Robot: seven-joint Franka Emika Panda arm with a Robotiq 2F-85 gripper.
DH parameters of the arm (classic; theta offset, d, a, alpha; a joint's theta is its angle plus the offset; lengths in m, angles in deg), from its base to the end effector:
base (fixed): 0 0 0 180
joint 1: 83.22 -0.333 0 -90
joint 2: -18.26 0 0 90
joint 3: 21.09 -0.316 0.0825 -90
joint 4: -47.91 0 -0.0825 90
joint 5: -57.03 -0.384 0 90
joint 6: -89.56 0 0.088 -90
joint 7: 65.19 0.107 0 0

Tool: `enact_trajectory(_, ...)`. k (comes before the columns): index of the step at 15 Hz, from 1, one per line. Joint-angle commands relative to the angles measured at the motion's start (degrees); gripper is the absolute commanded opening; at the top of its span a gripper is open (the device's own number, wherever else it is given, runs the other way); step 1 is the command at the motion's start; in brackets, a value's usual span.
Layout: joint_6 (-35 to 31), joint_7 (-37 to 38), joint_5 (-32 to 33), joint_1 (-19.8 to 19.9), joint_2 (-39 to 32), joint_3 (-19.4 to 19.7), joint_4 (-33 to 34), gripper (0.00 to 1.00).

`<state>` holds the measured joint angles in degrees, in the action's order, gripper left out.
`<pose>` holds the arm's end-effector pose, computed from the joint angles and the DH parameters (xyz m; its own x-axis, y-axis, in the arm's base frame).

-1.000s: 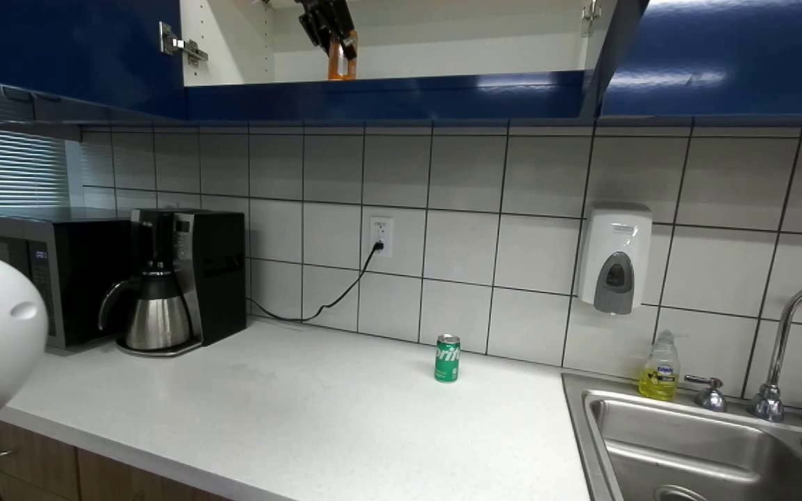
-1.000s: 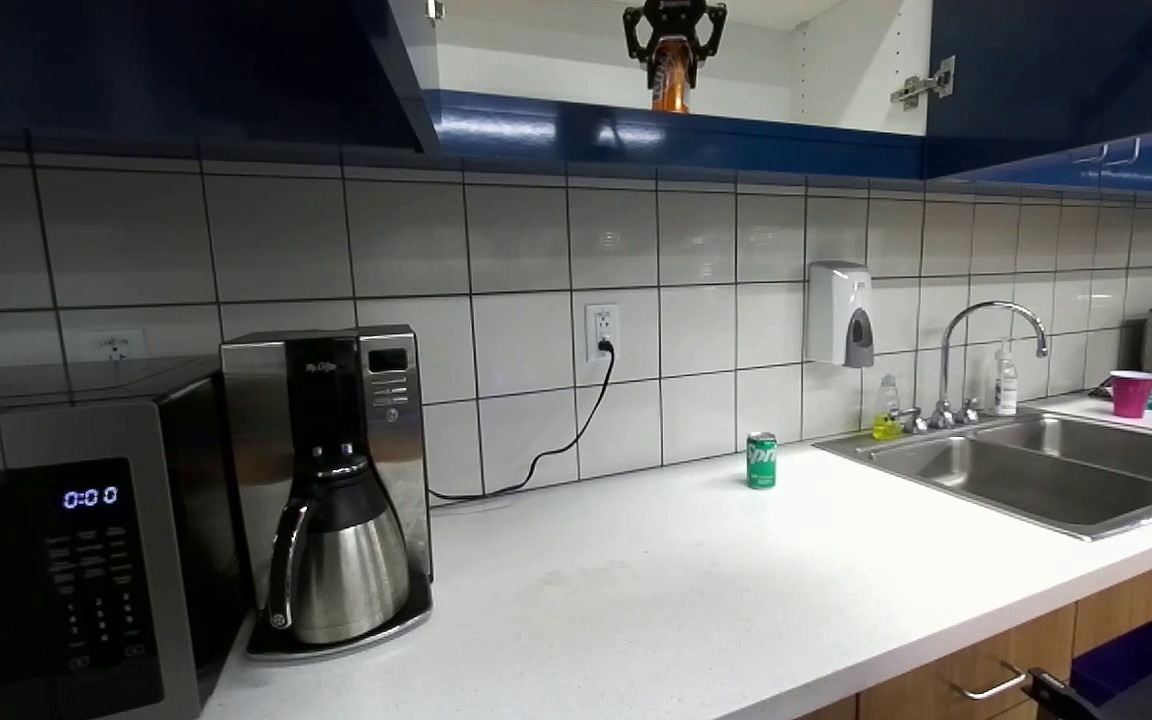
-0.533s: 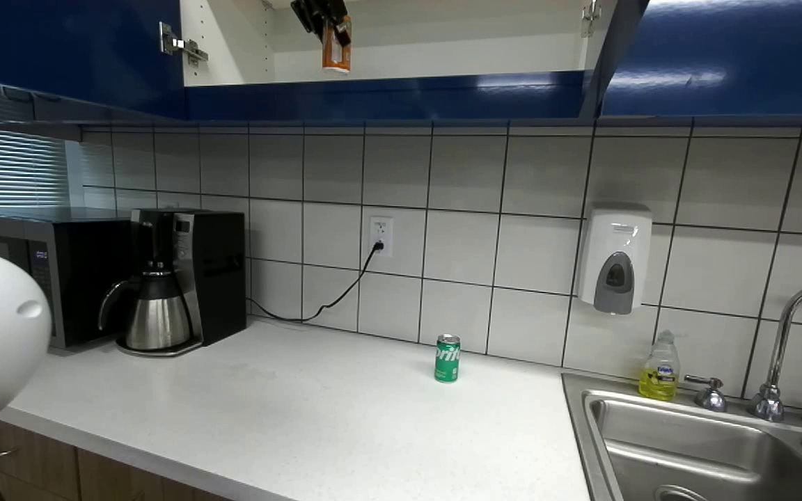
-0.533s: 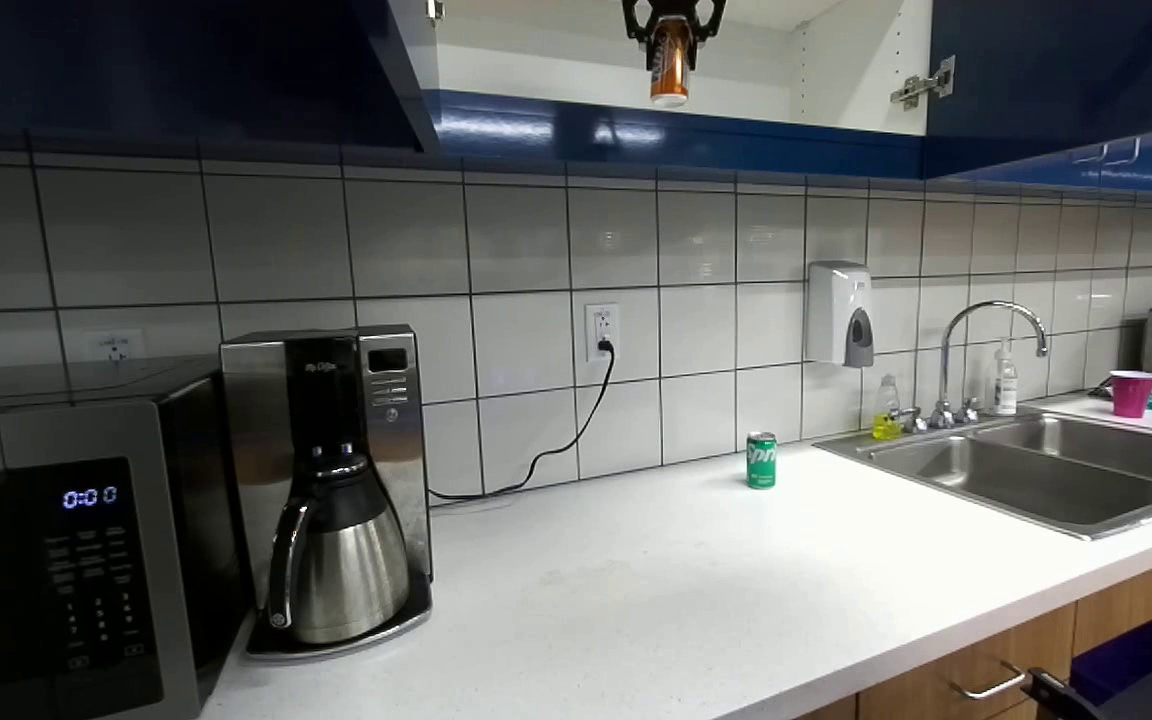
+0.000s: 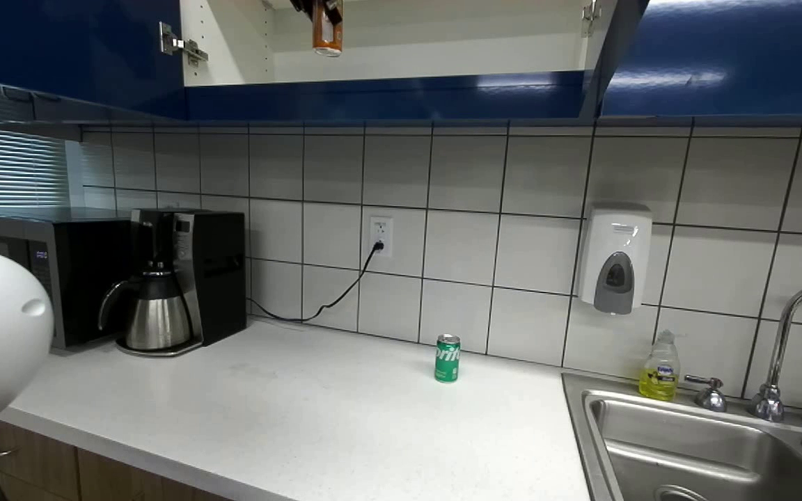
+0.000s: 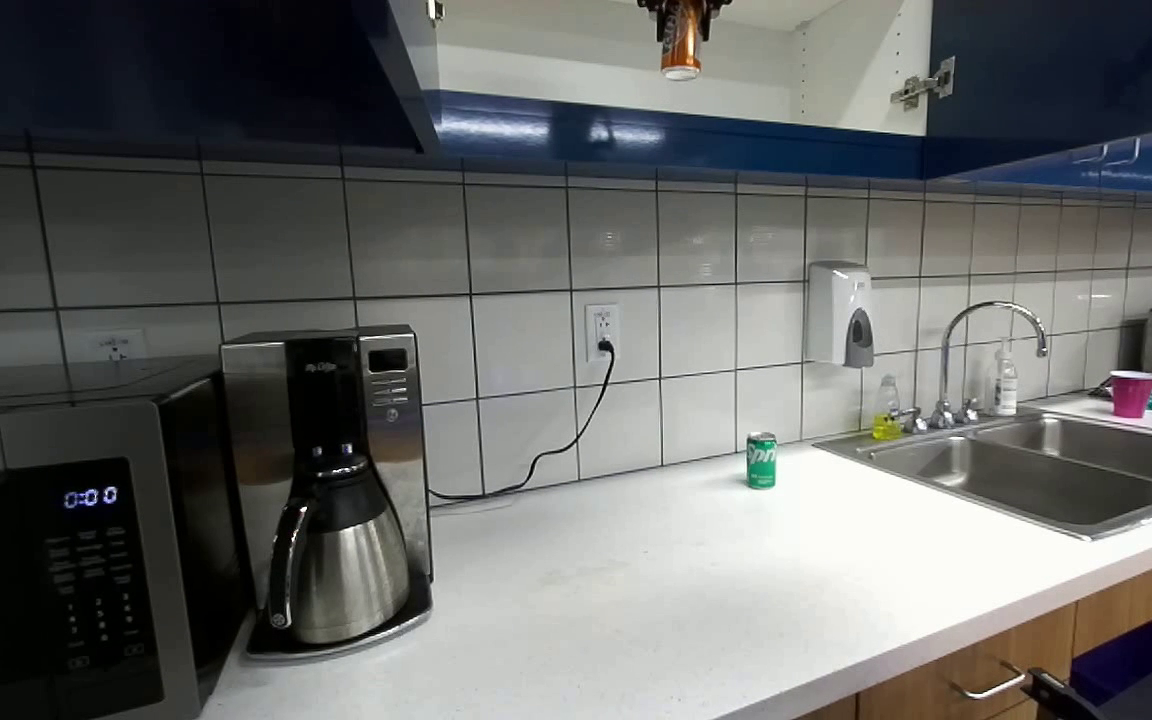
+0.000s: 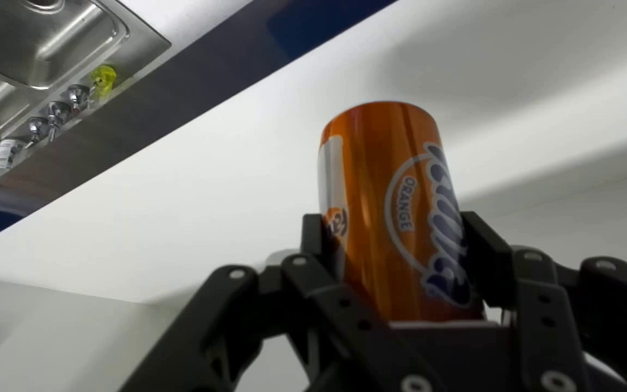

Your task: Remove the can from the cupboard

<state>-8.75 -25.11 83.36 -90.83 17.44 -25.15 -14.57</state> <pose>0.5198 0.0646 0.8655 0.6000 -0.4159 0.6833 -0.5230 -0.8503 -0.0583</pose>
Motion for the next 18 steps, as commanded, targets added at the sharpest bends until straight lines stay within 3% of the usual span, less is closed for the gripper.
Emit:
enact_trajectory(1, 0.57, 1.79, 0.56, -0.24, 4.89, -0.23, -6.44, 0.38)
enact_trajectory(14, -2.78, 2.04, -1.23, -1.45, 18.95, -0.67, -29.15, 0.38)
enact_trajectory(15, -3.48, 1.34, -2.31, 1.24, 19.84, -2.84, -30.80, 0.38)
enact_trajectory(18, -6.42, 0.88, -4.80, 1.69, 22.60, -3.23, -37.10, 0.38)
